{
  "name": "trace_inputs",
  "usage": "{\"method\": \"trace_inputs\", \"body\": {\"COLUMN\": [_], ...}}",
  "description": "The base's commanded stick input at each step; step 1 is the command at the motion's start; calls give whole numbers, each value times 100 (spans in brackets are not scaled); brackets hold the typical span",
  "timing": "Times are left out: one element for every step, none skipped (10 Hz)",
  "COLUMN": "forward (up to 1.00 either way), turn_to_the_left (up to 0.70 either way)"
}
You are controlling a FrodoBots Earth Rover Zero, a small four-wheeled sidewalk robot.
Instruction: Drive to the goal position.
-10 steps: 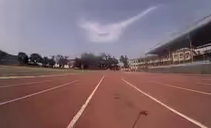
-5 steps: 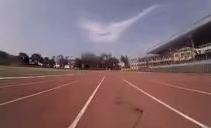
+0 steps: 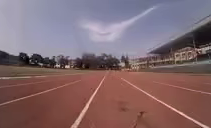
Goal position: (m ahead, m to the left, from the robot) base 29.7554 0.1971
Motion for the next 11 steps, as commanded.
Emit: {"method": "trace_inputs", "body": {"forward": [70,70,70,70,70,70,70,70,70,70,70], "turn_to_the_left": [0,0,0,0,0,0,-4,-21,-35,-35,-35]}}
